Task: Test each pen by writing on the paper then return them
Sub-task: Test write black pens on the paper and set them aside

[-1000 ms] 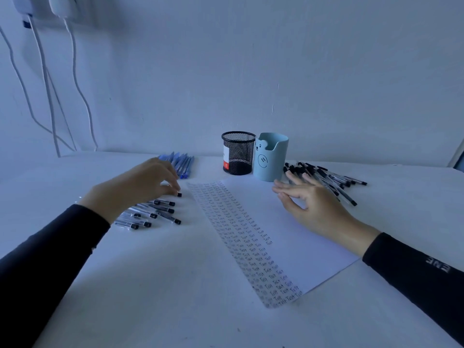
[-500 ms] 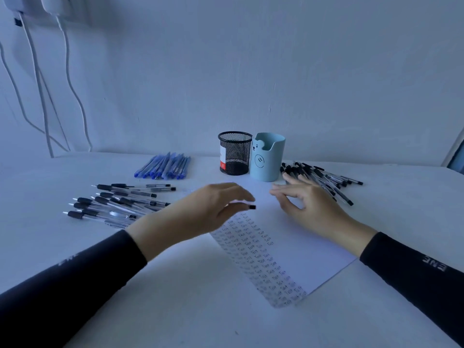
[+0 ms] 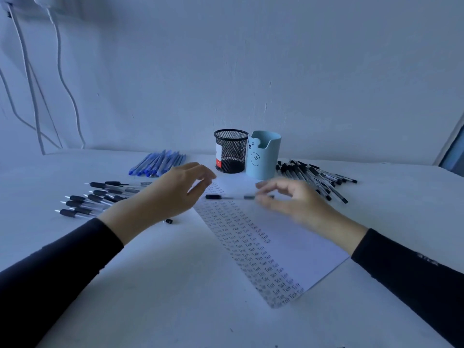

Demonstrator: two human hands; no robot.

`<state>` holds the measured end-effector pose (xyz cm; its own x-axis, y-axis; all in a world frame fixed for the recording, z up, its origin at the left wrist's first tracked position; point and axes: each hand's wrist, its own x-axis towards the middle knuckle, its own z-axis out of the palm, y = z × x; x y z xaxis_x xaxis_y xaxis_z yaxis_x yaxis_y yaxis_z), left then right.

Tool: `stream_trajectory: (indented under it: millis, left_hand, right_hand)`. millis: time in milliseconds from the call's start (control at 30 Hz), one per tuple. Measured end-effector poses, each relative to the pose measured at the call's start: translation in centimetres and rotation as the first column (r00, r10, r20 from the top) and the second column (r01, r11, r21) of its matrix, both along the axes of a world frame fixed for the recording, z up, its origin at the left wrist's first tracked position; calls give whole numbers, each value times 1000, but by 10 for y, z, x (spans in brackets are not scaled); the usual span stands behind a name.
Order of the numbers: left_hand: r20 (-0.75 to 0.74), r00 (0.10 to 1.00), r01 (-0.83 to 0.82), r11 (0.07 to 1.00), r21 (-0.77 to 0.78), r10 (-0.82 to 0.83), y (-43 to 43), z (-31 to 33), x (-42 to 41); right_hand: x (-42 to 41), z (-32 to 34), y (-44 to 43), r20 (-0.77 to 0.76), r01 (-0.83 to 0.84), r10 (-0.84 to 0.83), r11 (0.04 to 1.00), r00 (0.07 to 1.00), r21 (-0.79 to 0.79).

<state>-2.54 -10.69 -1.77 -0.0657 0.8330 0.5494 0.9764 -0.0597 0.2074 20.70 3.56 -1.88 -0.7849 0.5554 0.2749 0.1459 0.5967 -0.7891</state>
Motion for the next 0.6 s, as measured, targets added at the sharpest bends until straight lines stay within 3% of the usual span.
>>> stream_trajectory:
  millis: [100, 200, 300, 433, 600]
  left_hand:
    - [-21, 998, -69, 961, -266, 66, -3, -1, 4]
    - [39, 997, -45, 896, -442, 69, -8, -3, 4]
    - [19, 996, -66, 835, -546, 91, -9, -3, 5]
    - [11, 994, -82, 814, -575, 108, -9, 0, 6]
    - [-21, 987, -136, 769, -625, 158, -9, 0, 8]
  right_hand:
    - [4, 16, 7, -258, -76, -61, 868, 964, -490]
    - [8, 26, 7, -368, -189, -153, 646, 917, -740]
    - [11, 31, 5, -340, -212, -171, 510, 925, -834]
    - [16, 41, -1, -287, -244, -52, 396, 956, -885]
    - [19, 44, -2, -308, -259, -91, 350, 947, -900]
